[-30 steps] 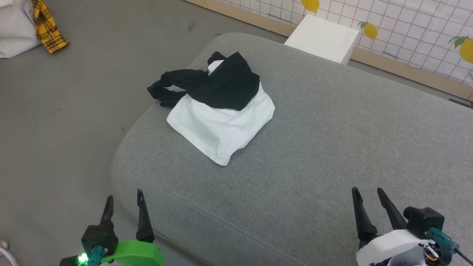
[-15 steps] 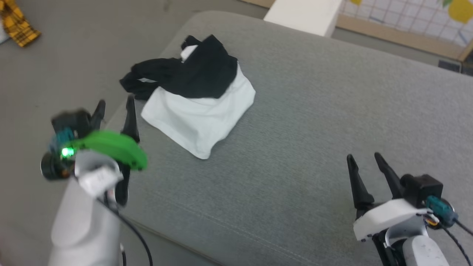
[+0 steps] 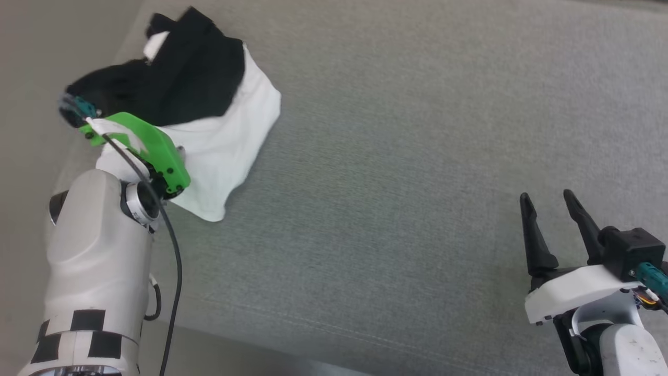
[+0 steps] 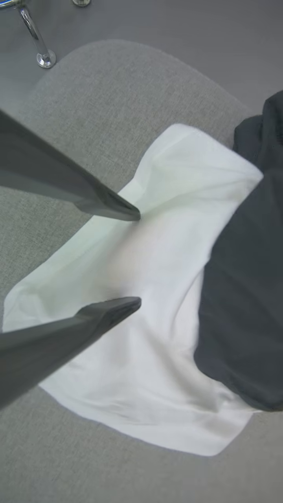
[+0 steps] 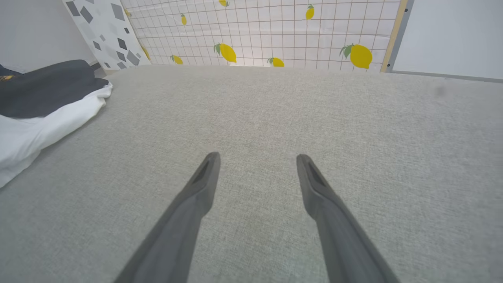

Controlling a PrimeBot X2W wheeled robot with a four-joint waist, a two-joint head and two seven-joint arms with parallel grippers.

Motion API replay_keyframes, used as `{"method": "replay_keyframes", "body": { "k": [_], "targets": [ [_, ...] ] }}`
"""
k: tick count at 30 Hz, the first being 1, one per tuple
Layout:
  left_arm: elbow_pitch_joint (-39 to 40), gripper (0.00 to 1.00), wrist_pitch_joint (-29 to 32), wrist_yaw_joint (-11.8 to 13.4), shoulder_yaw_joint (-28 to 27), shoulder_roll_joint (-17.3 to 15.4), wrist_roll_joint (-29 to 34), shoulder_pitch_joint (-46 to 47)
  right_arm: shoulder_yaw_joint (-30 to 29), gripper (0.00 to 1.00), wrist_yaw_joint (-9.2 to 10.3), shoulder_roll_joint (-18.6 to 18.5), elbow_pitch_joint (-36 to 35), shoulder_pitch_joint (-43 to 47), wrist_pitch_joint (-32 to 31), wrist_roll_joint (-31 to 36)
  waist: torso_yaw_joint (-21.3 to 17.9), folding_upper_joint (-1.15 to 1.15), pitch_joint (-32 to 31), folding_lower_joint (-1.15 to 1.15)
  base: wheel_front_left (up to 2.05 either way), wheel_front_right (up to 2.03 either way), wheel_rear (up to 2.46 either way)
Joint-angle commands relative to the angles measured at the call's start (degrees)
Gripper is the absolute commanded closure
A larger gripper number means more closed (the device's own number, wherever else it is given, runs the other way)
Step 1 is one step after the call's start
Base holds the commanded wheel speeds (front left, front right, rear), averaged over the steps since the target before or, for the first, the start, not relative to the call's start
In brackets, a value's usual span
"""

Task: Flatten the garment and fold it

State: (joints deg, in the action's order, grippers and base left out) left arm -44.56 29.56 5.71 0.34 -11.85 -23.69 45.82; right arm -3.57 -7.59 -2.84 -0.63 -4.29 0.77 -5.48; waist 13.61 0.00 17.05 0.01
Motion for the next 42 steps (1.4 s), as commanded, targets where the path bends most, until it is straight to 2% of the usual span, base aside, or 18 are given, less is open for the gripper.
{"method": "replay_keyframes", "body": {
  "k": [1, 10, 11, 12, 13, 20, 27, 34, 37, 42],
  "targets": [
    [-1.0, 0.00, 1.3, 0.6, 0.4, 0.2, 0.1, 0.8, -0.2, 0.00, 0.10, 0.0, -0.8, 0.6, -0.3, 0.3, -3.9, 0.00, 4.6, -0.01, 0.00, 0.00, 0.00],
    [-5.5, 0.00, 4.4, 1.1, -0.3, 3.6, -3.0, -1.3, -0.2, 0.00, 0.10, 0.0, -3.1, 0.3, -1.1, 0.6, -3.2, 0.00, 7.1, -0.01, 0.00, 0.00, 0.00],
    [-6.0, 0.61, 4.4, 1.0, -1.0, 4.4, -4.1, -1.6, -0.1, 0.00, 0.10, 0.0, -3.1, 0.2, -1.2, 0.6, -3.0, 0.00, 7.2, -0.01, 0.00, 0.00, 0.00],
    [-6.2, 0.76, 4.1, 1.0, -1.3, 4.7, -4.7, -1.9, -0.1, 0.00, 0.10, 0.0, -3.1, 0.2, -1.2, 0.7, -2.9, 0.00, 7.3, -0.01, 0.00, 0.00, 0.00],
    [-6.4, 1.00, 3.1, 1.1, -1.9, 5.0, -5.3, -2.1, 0.0, 0.00, 0.10, 0.0, -3.1, 0.0, -1.3, 0.6, -2.8, 0.00, 7.2, -0.01, 0.00, 0.00, 0.00],
    [-4.4, 1.00, -10.4, 0.7, -6.0, 4.5, -7.5, -1.1, 0.5, 0.00, 0.10, 0.0, -1.7, -0.2, -0.6, 0.0, -1.5, 0.00, 5.0, -0.01, 0.00, 0.00, 0.00],
    [-0.3, 1.00, -20.1, -2.9, -6.9, 1.2, -7.2, 3.0, 1.8, 0.00, 0.10, 0.0, 1.7, 0.0, 1.3, -2.3, -0.4, 0.00, -0.3, -0.01, 0.00, 0.00, 0.00],
    [8.5, 1.00, -21.6, -7.6, -7.6, -1.4, -9.4, 11.4, 2.9, 0.00, 0.10, 0.0, 6.3, -0.5, 4.2, -5.3, -1.4, 0.00, -4.7, -0.01, 0.00, 0.00, 0.00],
    [13.0, 1.00, -20.8, -8.7, -7.4, -1.6, -10.5, 15.8, 3.6, 0.00, 0.10, 0.0, 8.3, -0.8, 5.6, -6.6, -2.7, 0.00, -6.1, -0.01, 0.00, 0.00, 0.00],
    [19.9, 1.00, -19.0, -9.9, -5.6, -0.2, -12.1, 24.6, 4.9, 0.00, 0.10, 0.0, 12.1, -1.1, 7.9, -8.6, -5.9, 0.00, -8.4, -0.01, 0.00, 0.00, 0.00]
  ]
}}
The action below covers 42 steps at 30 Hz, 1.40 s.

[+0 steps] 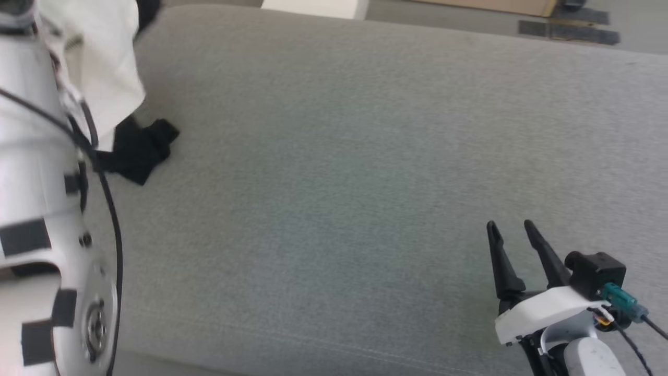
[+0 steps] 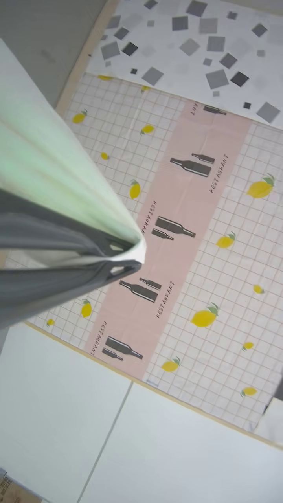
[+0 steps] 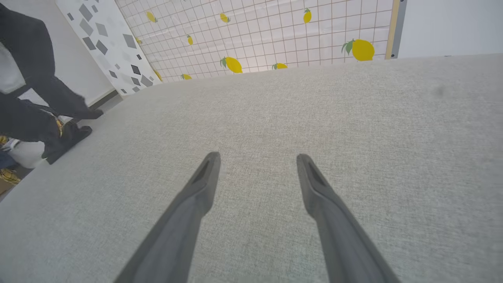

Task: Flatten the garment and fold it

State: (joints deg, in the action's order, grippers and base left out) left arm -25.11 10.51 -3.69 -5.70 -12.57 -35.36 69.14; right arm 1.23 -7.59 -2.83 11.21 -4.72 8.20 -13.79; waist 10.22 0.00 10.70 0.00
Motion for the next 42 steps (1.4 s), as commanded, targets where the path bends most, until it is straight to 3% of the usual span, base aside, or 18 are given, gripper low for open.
{"method": "replay_keyframes", "body": {
  "k": [1, 8, 16, 23, 28, 32, 35, 39, 42],
  "targets": [
    [1.1, 1.00, 0.3, -0.7, 1.0, 0.6, -0.3, 2.6, 0.2, 0.00, 0.10, 0.0, 0.8, -0.7, 0.8, -0.6, -3.3, 0.00, -2.4, 0.00, 0.00, 0.00, 0.00],
    [0.8, 1.00, 1.6, -2.1, 4.3, 3.6, -2.4, 11.7, 0.7, 0.00, 0.10, 0.0, 4.5, -1.1, 2.8, -1.5, -9.9, 0.00, -4.8, 0.00, 0.00, 0.00, 0.00],
    [-3.3, 1.00, 2.2, -2.7, 7.5, 7.8, -5.6, 13.2, 0.2, 0.00, 0.10, 0.0, 6.5, -0.9, 3.8, -1.8, -15.3, 0.00, -4.9, 0.00, 0.00, 0.00, 0.00],
    [-6.2, 1.00, 2.7, -2.5, 12.9, 9.6, -11.2, 2.5, -0.4, 0.00, 0.10, 0.0, 6.8, -0.9, 4.2, -1.7, -17.2, 0.00, -3.4, 0.00, 0.00, 0.00, 0.00],
    [-8.0, 1.00, 0.7, -1.3, 22.9, 9.7, -16.8, -8.7, -0.2, 0.00, 0.10, 0.0, 6.7, -0.8, 4.0, -1.3, -17.6, 0.00, -2.7, 0.00, 0.00, 0.00, 0.00],
    [-11.8, 1.00, 0.1, 0.6, 31.0, 9.7, -16.3, -17.3, -0.3, 0.00, 0.10, 0.0, 6.1, -0.8, 3.7, -1.2, -17.8, 0.00, -2.0, 0.00, 0.00, 0.00, 0.00],
    [-18.6, 1.00, 2.3, 2.5, 38.6, 9.7, -12.0, -23.5, -0.2, 0.00, 0.10, 0.0, 5.6, -0.9, 3.4, -1.1, -17.8, 0.00, -1.7, 0.00, 0.00, 0.00, 0.00],
    [-24.8, 1.00, 7.5, 2.7, 44.9, 9.7, -8.5, -28.2, 0.1, 0.00, 0.10, 0.0, 5.7, -0.8, 3.4, -1.4, -17.7, 0.00, -2.1, 0.00, 0.00, 0.00, 0.00],
    [-26.2, 1.00, 10.1, 1.1, 46.7, 9.7, -9.6, -30.9, -0.1, 0.00, 0.10, 0.0, 6.0, -0.4, 3.4, -1.6, -17.0, 0.00, -2.8, 0.00, 0.00, 0.00, 0.00]
  ]
}}
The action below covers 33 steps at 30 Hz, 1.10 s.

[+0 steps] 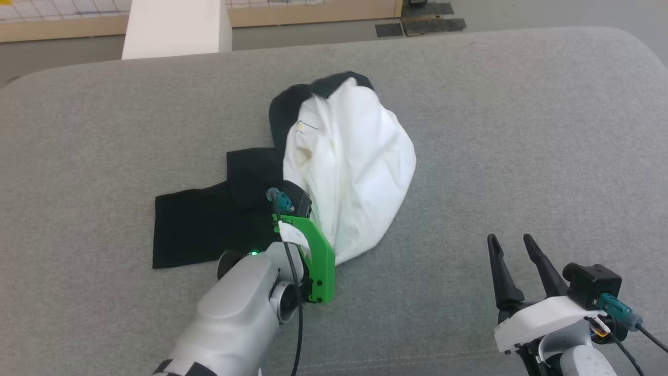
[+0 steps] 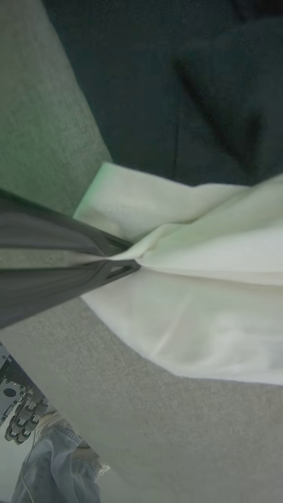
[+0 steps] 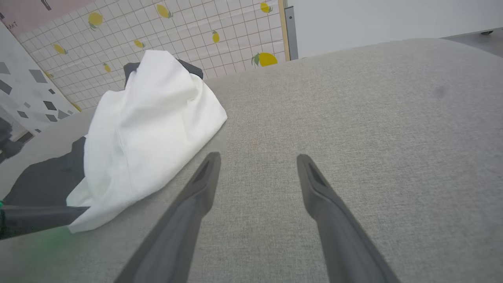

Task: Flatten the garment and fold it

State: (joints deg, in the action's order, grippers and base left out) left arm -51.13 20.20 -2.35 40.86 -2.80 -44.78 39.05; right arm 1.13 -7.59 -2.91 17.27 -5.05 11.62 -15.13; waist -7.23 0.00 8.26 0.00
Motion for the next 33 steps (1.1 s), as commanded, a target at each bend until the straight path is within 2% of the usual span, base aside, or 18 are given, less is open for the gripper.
{"method": "replay_keyframes", "body": {
  "k": [1, 2, 3, 4, 7, 11, 17, 20, 23, 27, 30, 33],
  "targets": [
    [0.1, 1.00, 0.5, -0.3, 0.0, -0.1, -1.0, -1.2, -0.1, 0.00, 0.10, 0.0, 0.1, 0.1, 0.0, -0.3, 0.7, 0.00, -0.7, 0.00, 0.00, 0.00, 0.00],
    [0.5, 0.57, 0.6, -0.2, -0.2, -0.1, -1.9, -1.3, -0.2, 0.00, 0.10, 0.0, 0.2, 0.3, 0.0, -0.2, 1.1, 0.00, -1.2, 0.00, 0.00, 0.00, 0.00],
    [1.2, 0.32, 0.4, -0.1, -0.7, -0.1, -2.9, -1.3, -0.3, 0.00, 0.10, 0.0, 0.2, 0.5, 0.0, -0.2, 1.5, 0.00, -1.7, 0.00, 0.00, 0.00, 0.00],
    [2.2, 0.00, 0.2, 0.2, -1.6, -0.1, -4.6, -1.3, -0.4, 0.00, 0.10, 0.0, 0.3, 0.7, -0.1, -0.1, 1.9, 0.00, -2.2, 0.00, 0.00, 0.00, 0.00],
    [4.9, 0.00, -0.3, 0.8, -3.9, -0.1, -7.7, -0.4, -0.9, 0.00, 0.10, 0.0, 0.6, 1.2, -0.2, -0.1, 3.2, 0.00, -4.0, 0.00, 0.00, 0.00, 0.00],
    [10.5, 0.00, -3.5, 1.1, -10.3, -0.3, -13.2, 0.9, -1.7, 0.00, 0.10, 0.0, 0.5, 1.8, 0.0, -1.7, 4.7, 0.00, -6.6, 0.00, 0.00, 0.00, 0.00],
    [18.4, 0.00, -13.6, 3.6, -18.1, -5.3, -13.8, 0.4, -2.5, 0.00, 0.10, 0.0, 0.2, 2.4, -0.5, -2.0, 6.2, 0.00, -10.2, 0.00, 0.00, 0.00, 0.00],
    [20.9, 0.00, -20.0, 5.4, -20.5, -9.1, -11.3, -1.8, -2.8, 0.00, 0.10, 0.0, -0.2, 3.0, -1.1, -1.6, 6.7, 0.00, -11.5, 0.00, 0.00, 0.00, 0.00],
    [23.7, 0.00, -27.0, 8.0, -21.8, -14.3, -6.5, -5.6, -3.2, 0.00, 0.10, 0.0, -1.0, 3.6, -1.9, -0.6, 6.9, 0.00, -12.3, 0.00, 0.00, 0.00, 0.00],
    [27.7, 0.00, -32.0, 11.0, -21.0, -19.9, -0.2, -11.9, -4.3, 0.00, 0.10, 0.0, -2.3, 4.5, -3.0, 0.5, 7.2, 0.00, -12.3, 0.00, 0.00, 0.00, 0.00],
    [31.1, 0.00, -33.5, 12.2, -20.3, -22.1, 2.8, -16.8, -5.2, 0.00, 0.10, 0.0, -3.0, 5.2, -3.7, 1.1, 7.4, 0.00, -11.8, 0.00, 0.00, 0.00, 0.00],
    [34.1, 0.00, -34.2, 13.0, -19.8, -22.8, 4.2, -21.9, -5.6, 0.00, 0.10, 0.0, -3.6, 5.7, -4.3, 1.6, 7.3, 0.00, -10.9, 0.00, 0.00, 0.00, 0.00]
  ]
}}
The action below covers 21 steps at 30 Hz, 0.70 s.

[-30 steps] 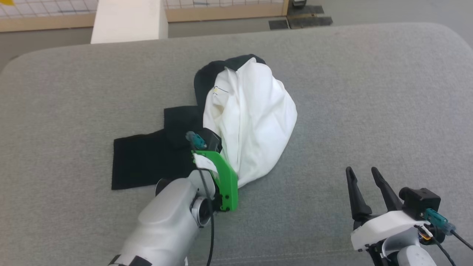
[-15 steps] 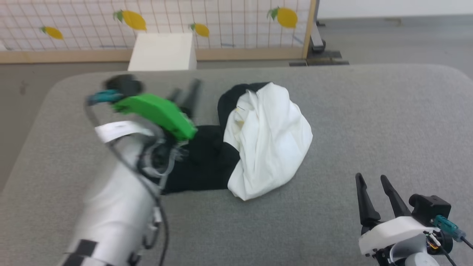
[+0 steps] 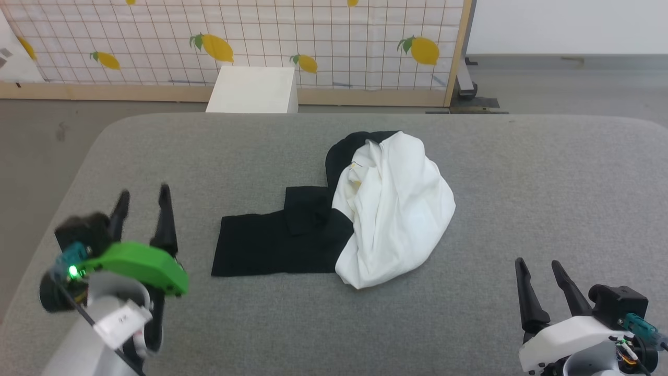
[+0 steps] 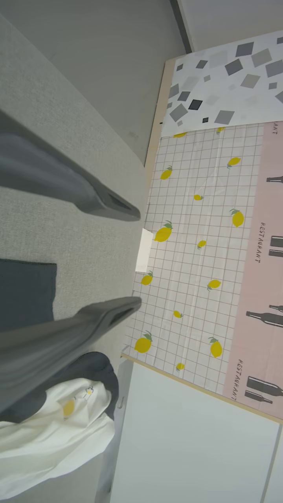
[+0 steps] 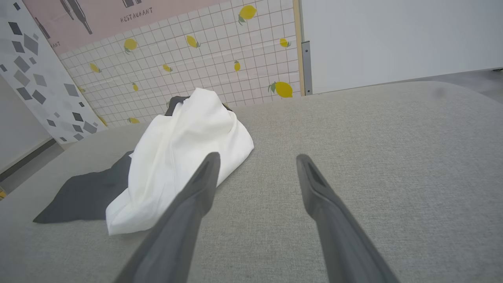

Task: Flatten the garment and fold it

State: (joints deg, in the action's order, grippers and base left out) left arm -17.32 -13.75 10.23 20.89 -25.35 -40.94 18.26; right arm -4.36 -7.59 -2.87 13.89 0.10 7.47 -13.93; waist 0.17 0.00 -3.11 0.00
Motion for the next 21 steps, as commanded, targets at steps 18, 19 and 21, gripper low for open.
{"method": "replay_keyframes", "body": {
  "k": [18, 19, 21],
  "targets": [
    [8.5, 0.00, -1.2, 2.9, 0.9, 3.8, 3.2, -9.6, -2.0, 0.00, 0.10, 0.0, 3.9, -15.1, -15.7, 3.9, 1.8, 0.00, 8.1, 0.00, 0.00, 0.00, 0.00],
    [9.0, 0.00, -1.2, 3.0, 0.8, 4.0, 3.5, -9.5, -2.0, 0.00, 0.10, 0.0, 4.8, -17.4, -17.5, 4.8, 2.3, 0.00, 8.7, 0.00, 0.00, 0.00, 0.00],
    [9.9, 0.00, -1.2, 3.0, 1.0, 4.2, 4.2, -9.1, -2.3, 0.00, 0.10, 0.0, 7.2, -22.6, -21.8, 6.5, 3.6, 0.00, 9.9, 0.00, 0.00, 0.00, 0.00]
  ]
}}
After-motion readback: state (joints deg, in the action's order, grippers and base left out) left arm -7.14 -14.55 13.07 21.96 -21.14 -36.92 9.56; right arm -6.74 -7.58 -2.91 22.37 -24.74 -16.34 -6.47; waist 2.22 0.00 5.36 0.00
